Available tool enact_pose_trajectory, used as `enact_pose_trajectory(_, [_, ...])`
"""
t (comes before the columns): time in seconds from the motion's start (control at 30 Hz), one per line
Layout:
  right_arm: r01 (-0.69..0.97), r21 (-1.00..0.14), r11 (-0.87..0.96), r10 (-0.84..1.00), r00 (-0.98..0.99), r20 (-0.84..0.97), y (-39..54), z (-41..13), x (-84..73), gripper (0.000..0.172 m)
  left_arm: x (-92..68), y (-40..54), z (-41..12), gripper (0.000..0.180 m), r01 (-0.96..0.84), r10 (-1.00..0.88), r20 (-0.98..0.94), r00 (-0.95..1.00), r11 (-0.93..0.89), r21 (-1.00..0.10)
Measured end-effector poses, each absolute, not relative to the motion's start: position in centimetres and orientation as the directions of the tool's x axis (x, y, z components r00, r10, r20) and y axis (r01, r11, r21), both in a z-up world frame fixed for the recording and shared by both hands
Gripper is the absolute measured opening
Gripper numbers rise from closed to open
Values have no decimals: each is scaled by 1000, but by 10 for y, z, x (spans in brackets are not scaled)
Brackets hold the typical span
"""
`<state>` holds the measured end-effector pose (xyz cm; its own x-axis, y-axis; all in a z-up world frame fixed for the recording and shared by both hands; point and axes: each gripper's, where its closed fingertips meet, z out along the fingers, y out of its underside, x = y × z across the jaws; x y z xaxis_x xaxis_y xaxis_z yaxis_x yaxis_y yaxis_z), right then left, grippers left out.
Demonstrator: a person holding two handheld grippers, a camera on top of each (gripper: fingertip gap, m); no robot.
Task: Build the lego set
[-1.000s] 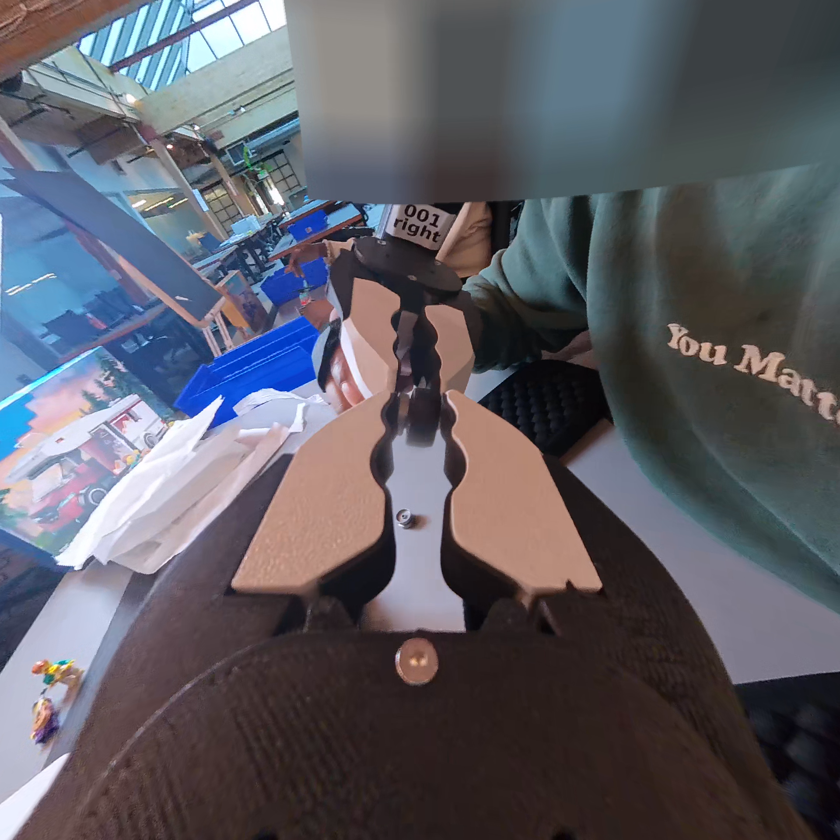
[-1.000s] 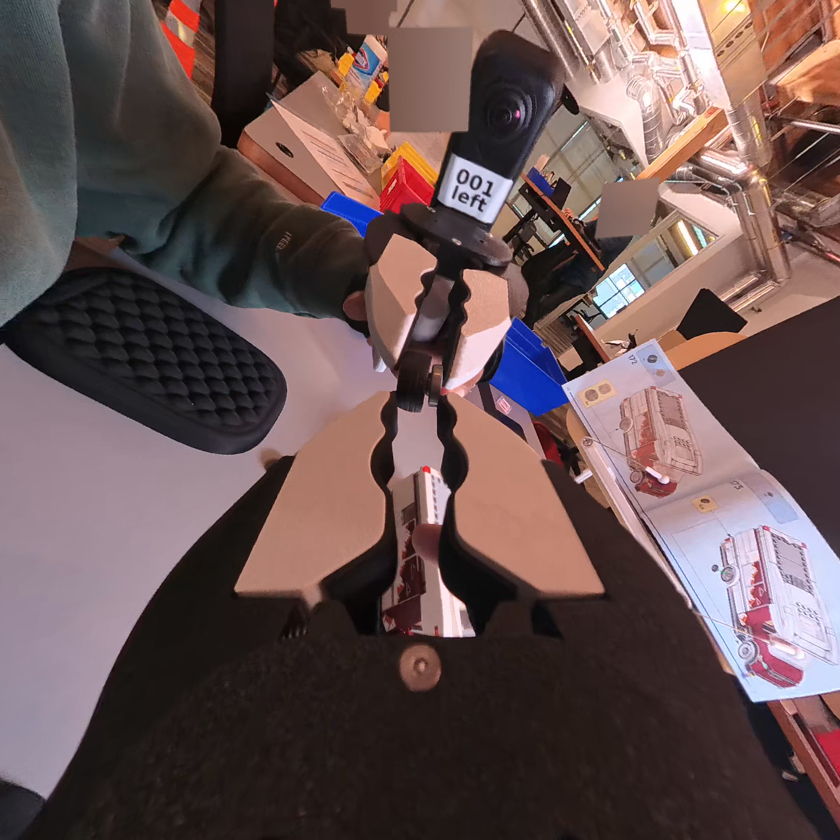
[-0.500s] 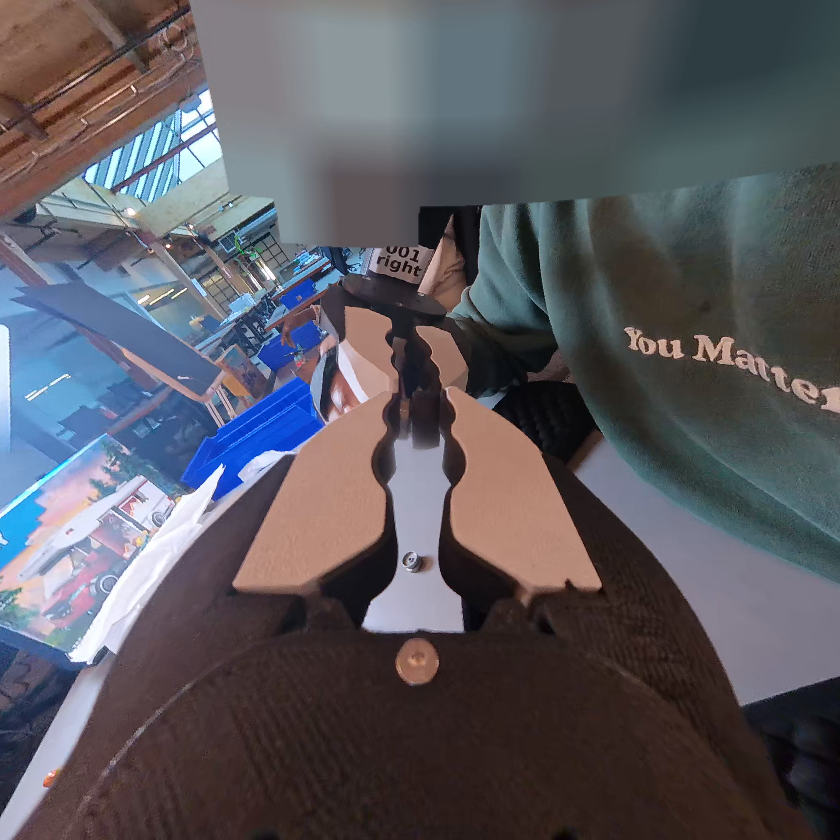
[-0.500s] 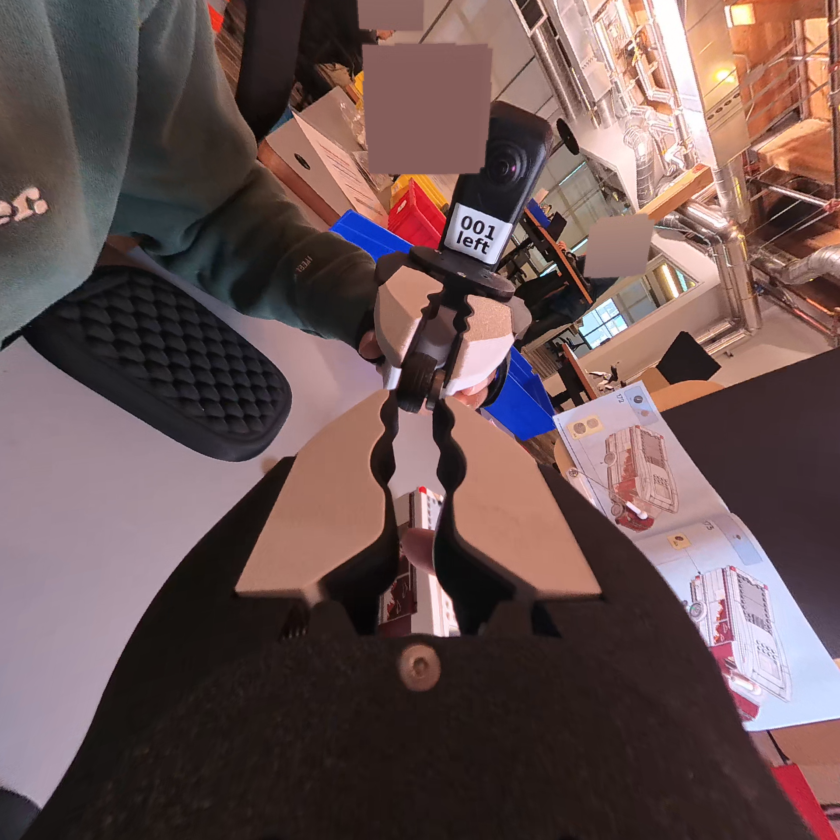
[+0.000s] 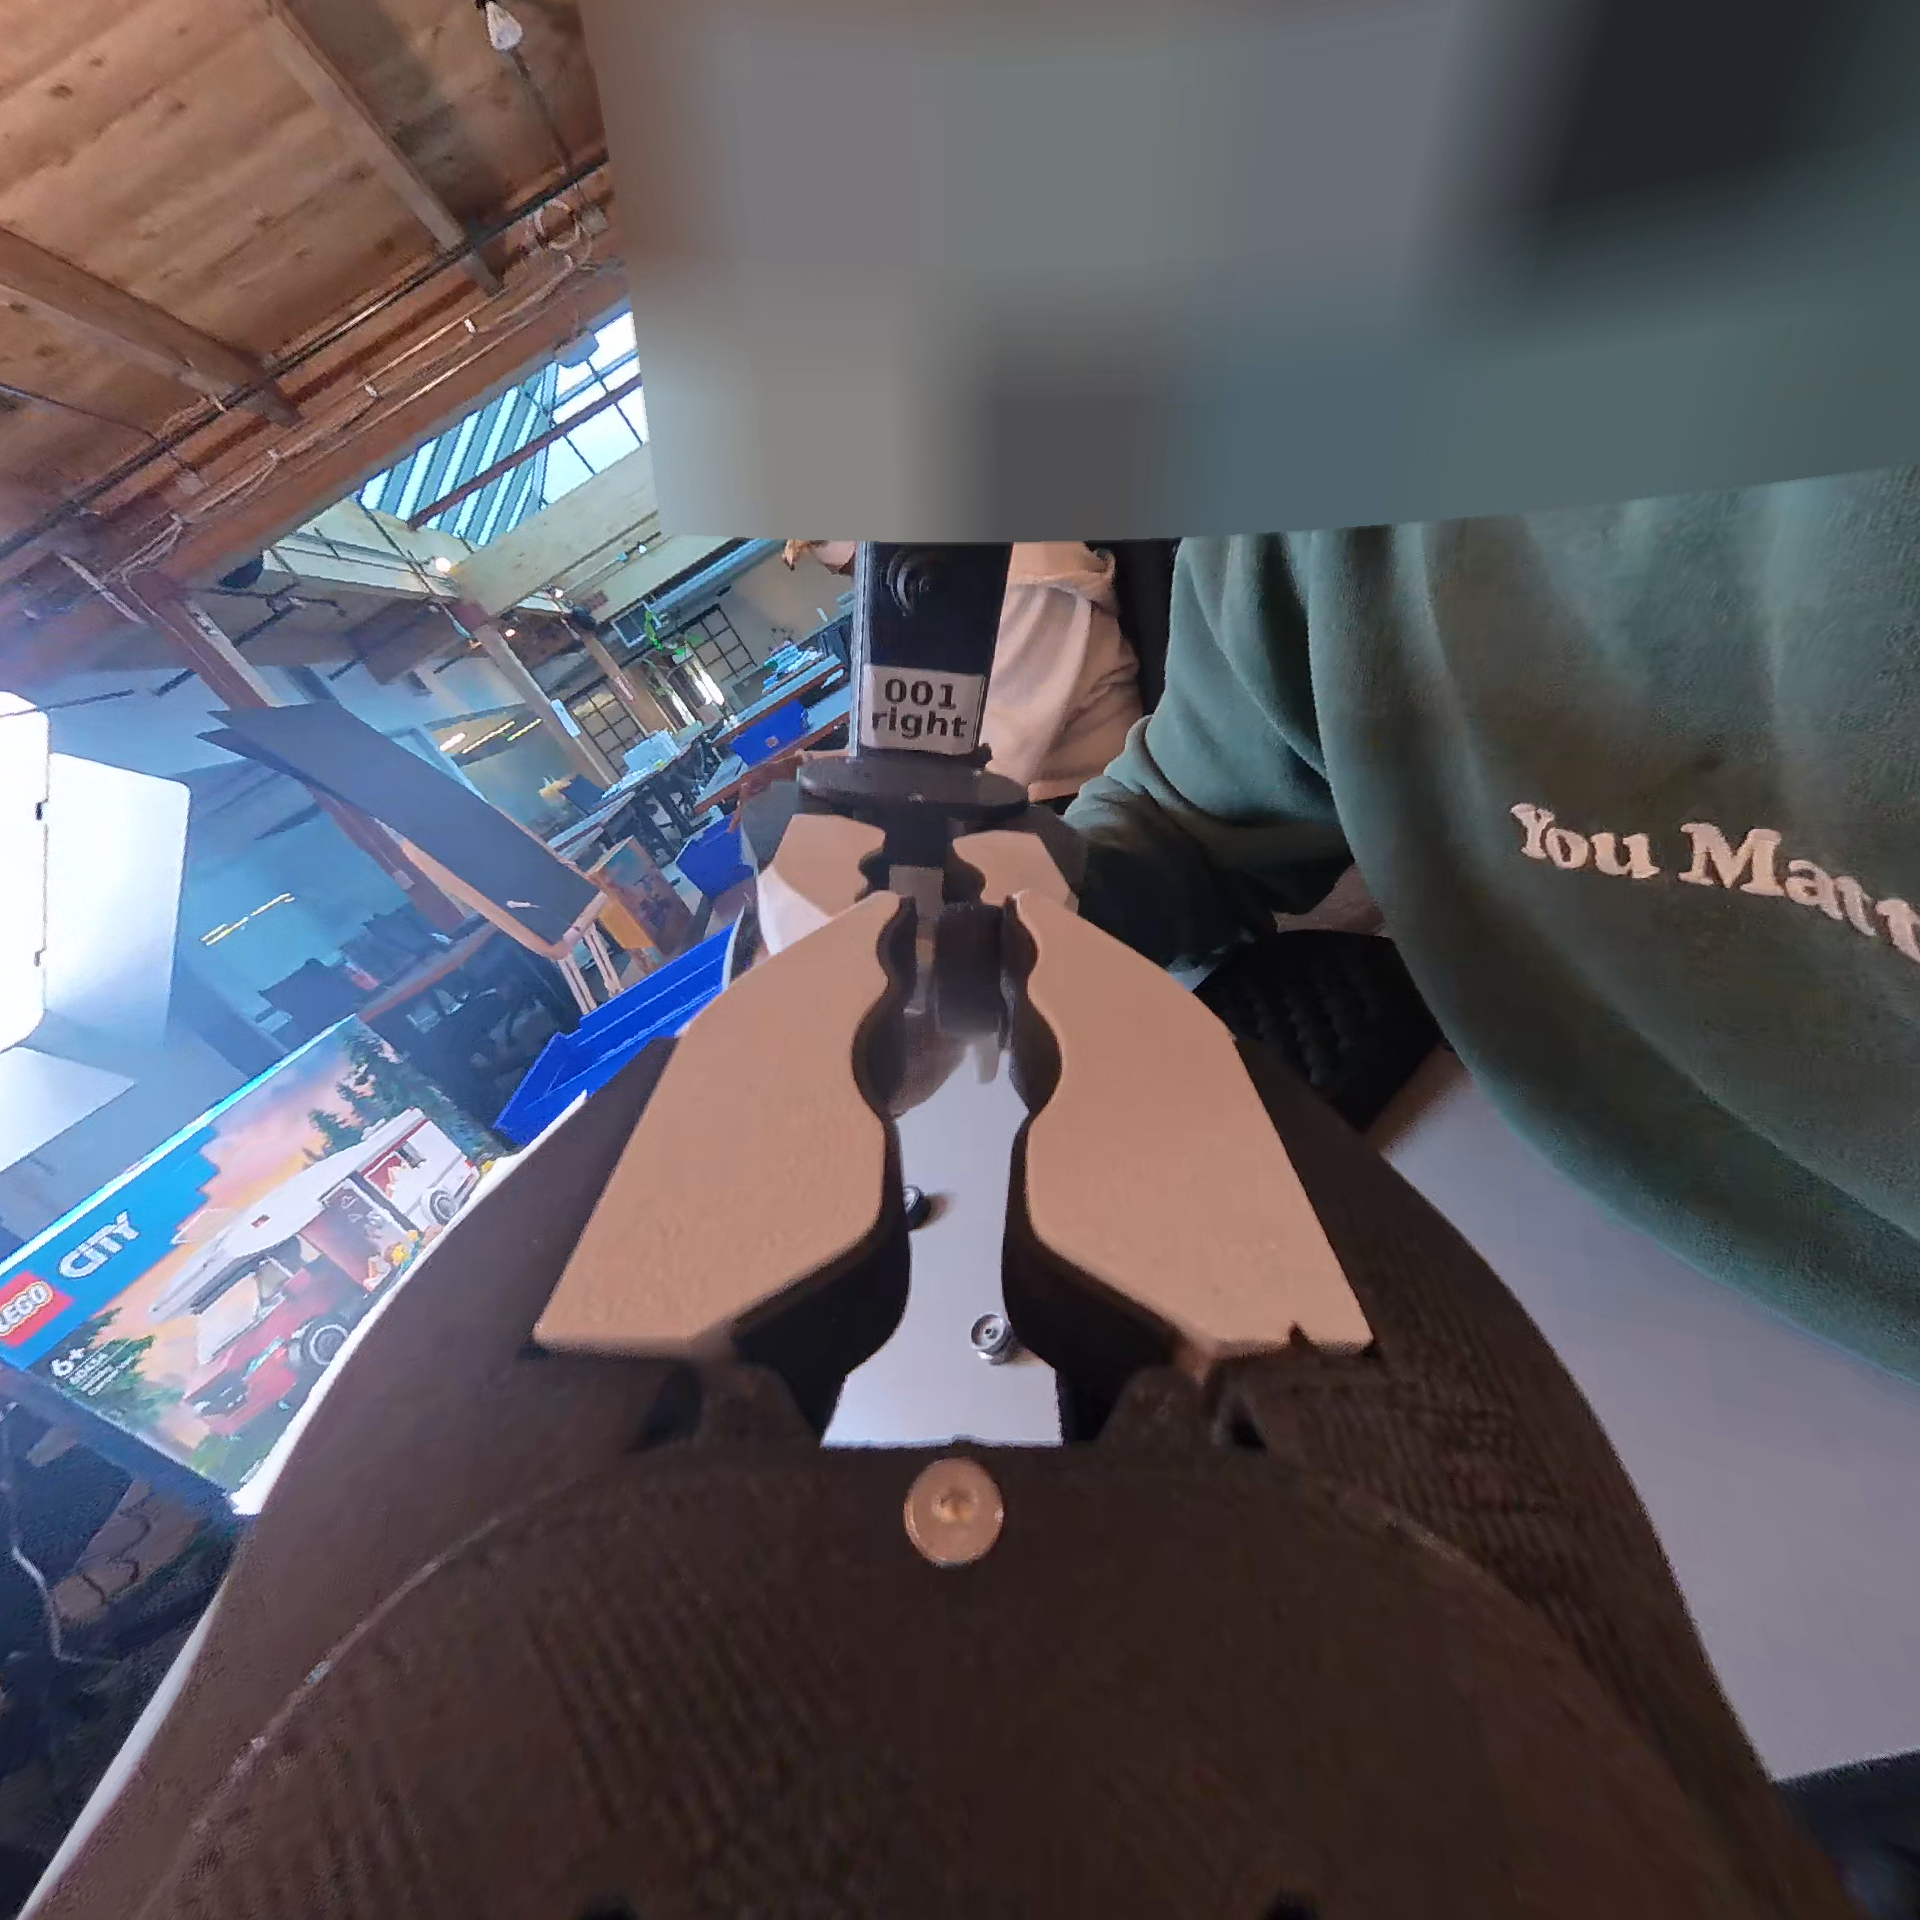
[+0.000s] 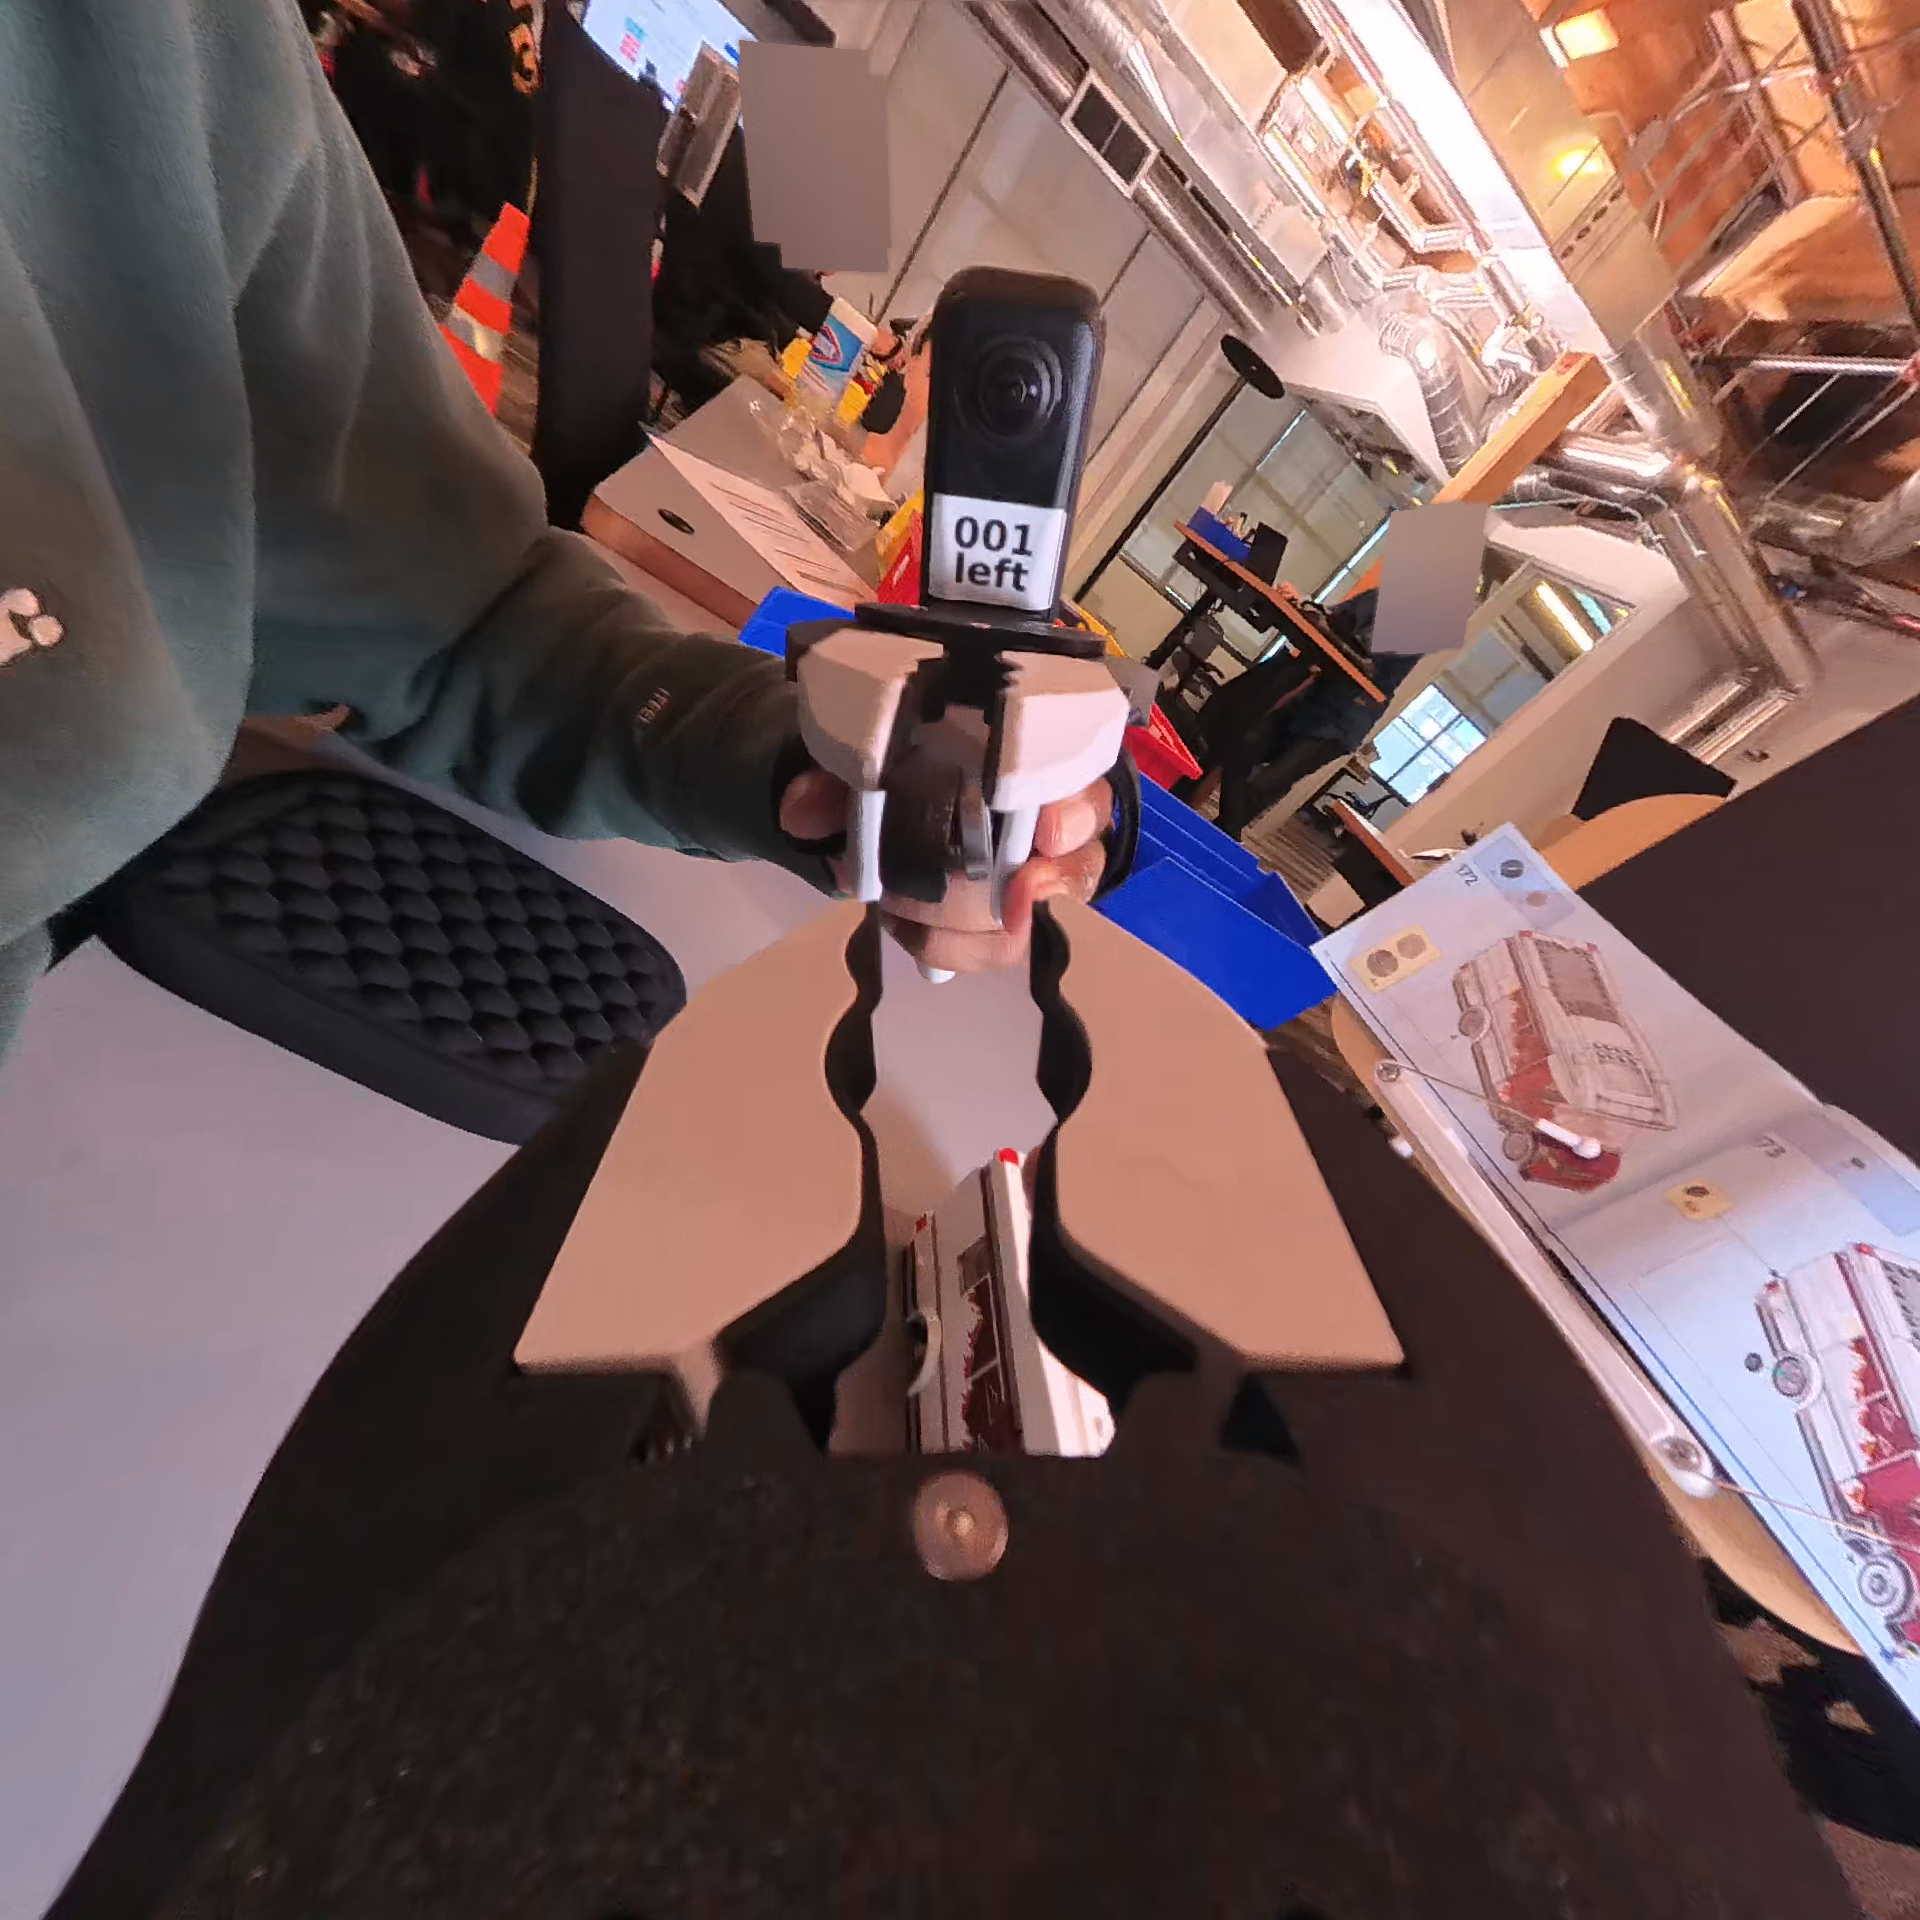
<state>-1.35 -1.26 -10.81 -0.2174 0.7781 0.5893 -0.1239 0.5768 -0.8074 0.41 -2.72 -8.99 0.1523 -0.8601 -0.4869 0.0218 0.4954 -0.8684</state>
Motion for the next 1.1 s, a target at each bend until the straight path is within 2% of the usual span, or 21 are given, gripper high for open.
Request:
enact_pose_trajectory(0.07, [-149,-792,592,762,-214,611,-18,-107,-12,18,5,-27,-90,16,19,-849,-504,158,512,-858])
enact_pose_trajectory(0.2, [-148,-739,657,720,-169,674,-19,-106,-13,17,5,-31,-89,16,56,-856,-496,145,507,-860])
enact_pose_trajectory(0.37, [-153,-726,671,711,-144,688,-19,-104,-13,19,5,-31,-88,16,92,-858,-490,154,506,-858])
enact_pose_trajectory(0.43, [-148,-722,676,709,-137,692,-18,-104,-14,29,7,-31,-91,16,84,-860,-489,143,503,-860])
enact_pose_trajectory(0.5, [-148,-715,683,697,-159,699,-22,-106,-12,20,8,-31,-91,16,85,-854,-497,152,512,-855])
enact_pose_trajectory(0.73, [-107,-662,741,653,-112,749,-18,-105,-12,18,8,-29,-91,17,82,-878,-457,142,471,-878])
enact_pose_trajectory(0.8, [-50,-588,807,587,-42,809,-8,-108,-15,17,5,-17,-94,21,21,-897,-407,174,416,-909])
enact_pose_trajectory(0.83, [-9,-545,838,545,-9,838,-1,-108,-16,17,3,-8,-96,30,-22,-907,-369,203,373,-928])
enact_pose_trajectory(0.93, [151,-386,910,380,69,923,22,-112,-19,17,-1,16,-105,49,-88,-948,-131,289,110,-990])
enact_pose_trajectory(1.0, [217,-338,916,328,80,941,32,-118,-23,17,-1,30,-113,48,-65,-934,32,357,-59,-996])
enact_pose_trajectory(1.1, [308,-282,909,268,89,959,48,-126,-25,17,-2,46,-129,41,-104,-887,95,451,-158,-982])
